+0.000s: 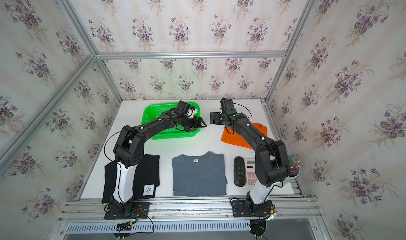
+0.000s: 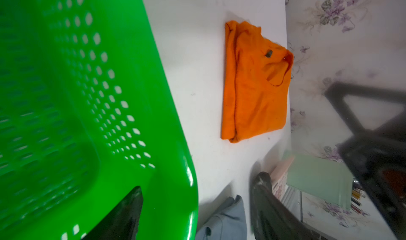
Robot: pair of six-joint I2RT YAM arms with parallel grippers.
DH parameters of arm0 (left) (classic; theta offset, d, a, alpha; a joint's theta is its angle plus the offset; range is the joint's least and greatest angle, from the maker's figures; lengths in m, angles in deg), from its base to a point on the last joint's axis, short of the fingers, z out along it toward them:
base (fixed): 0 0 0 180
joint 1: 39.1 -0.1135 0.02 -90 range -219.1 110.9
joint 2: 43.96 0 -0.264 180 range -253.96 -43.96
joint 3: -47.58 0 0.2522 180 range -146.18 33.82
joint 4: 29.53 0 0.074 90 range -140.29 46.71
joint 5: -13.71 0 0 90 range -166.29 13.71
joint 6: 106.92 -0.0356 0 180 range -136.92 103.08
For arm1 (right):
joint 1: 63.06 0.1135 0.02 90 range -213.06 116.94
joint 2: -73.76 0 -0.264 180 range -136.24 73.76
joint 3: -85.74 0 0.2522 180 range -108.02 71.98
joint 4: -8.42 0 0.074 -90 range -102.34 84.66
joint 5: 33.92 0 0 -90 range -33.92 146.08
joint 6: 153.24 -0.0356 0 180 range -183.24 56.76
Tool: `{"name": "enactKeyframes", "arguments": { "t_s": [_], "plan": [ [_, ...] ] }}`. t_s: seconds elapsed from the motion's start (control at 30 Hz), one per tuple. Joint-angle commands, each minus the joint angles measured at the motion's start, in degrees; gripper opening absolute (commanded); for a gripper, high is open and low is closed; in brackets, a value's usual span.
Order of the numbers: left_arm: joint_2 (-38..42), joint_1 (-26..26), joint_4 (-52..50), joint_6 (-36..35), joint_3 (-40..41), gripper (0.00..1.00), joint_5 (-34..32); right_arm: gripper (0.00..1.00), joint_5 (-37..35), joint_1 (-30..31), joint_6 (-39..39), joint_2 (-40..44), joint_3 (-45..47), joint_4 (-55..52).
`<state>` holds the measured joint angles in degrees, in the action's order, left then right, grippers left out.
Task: Put the folded t-shirts into the basket
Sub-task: Move the bin to the center of the board.
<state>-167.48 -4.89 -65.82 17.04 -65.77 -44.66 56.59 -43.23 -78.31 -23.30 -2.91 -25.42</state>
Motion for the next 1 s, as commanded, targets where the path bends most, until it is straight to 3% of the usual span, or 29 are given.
{"name": "enactKeyframes", "arguments": {
  "t_s": [0.0,0.37,0.47,0.6,0.73,0.83,0.97],
  "plan": [
    [0.5,1.1,2.2,1.8,-2.4,0.83,1.7,1.0,-0.5,-0.2,-0.5,0.6,0.5,0.1],
    [14.5,-3.1,-7.8,-6.0,-0.6,0.86,-1.9,1.0,3.3,0.0,-2.9,0.0,0.1,3.0],
    [19.2,-4.1,-13.9,-11.9,0.0,0.87,-7.8,1.0,2.7,1.3,-4.0,-0.7,-0.9,4.8],
    [25.6,-5.0,-19.8,-17.9,3.1,0.9,-20.6,1.0,1.8,3.7,-5.3,-3.5,-3.8,6.8],
    [32.0,-7.2,-21.3,-19.0,9.8,0.91,-32.5,1.0,-1.1,6.7,-5.4,-9.6,-11.3,5.5],
    [35.5,-10.3,-22.3,-17.7,13.5,0.91,-35.2,1.0,-3.8,8.8,-5.1,-14.2,-17.2,3.7],
    [39.7,-15.1,-21.6,-15.8,18.3,0.92,-33.9,1.0,-4.2,10.0,-5.6,-19.9,-23.6,2.9]
  ]
}}
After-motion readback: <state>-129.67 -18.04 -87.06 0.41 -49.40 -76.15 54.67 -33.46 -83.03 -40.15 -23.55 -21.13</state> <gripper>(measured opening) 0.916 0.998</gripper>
